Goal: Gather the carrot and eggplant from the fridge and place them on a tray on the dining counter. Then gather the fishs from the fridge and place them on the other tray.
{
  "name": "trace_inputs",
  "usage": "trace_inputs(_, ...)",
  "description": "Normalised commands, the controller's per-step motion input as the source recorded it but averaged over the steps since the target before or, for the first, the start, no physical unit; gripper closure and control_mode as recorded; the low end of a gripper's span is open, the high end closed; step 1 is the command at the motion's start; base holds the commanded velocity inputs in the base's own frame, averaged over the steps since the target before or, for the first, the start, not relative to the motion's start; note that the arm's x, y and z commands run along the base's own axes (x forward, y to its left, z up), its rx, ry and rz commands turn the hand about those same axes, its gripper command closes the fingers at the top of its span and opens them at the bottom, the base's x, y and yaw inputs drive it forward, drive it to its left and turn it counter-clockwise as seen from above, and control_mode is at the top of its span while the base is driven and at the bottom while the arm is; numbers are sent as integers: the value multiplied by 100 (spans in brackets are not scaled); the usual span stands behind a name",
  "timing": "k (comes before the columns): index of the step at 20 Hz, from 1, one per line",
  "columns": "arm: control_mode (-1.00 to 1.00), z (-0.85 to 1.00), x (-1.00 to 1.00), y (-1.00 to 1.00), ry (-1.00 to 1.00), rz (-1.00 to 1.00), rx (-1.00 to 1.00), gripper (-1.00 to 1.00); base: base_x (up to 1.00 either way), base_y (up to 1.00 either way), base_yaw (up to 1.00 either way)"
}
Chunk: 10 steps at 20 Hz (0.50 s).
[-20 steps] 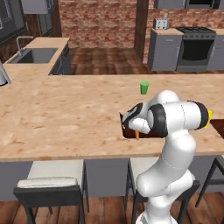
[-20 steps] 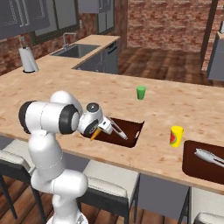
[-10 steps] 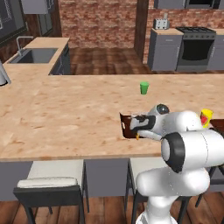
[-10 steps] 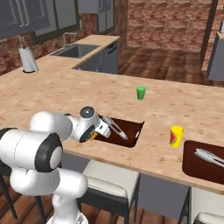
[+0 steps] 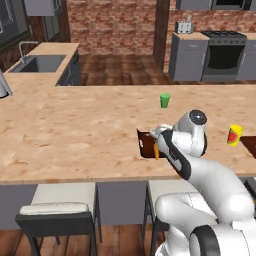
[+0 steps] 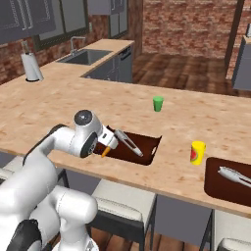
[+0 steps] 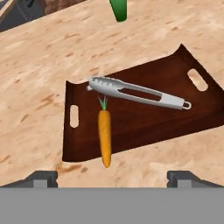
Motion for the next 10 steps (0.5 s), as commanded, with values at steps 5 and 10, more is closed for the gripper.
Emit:
trace_inputs(5,-100,83,-76,0,0,-1,0,-100,0,0,0)
trace_inputs(10,-100,66,-95,0,0,0,0,-100,0,0,0)
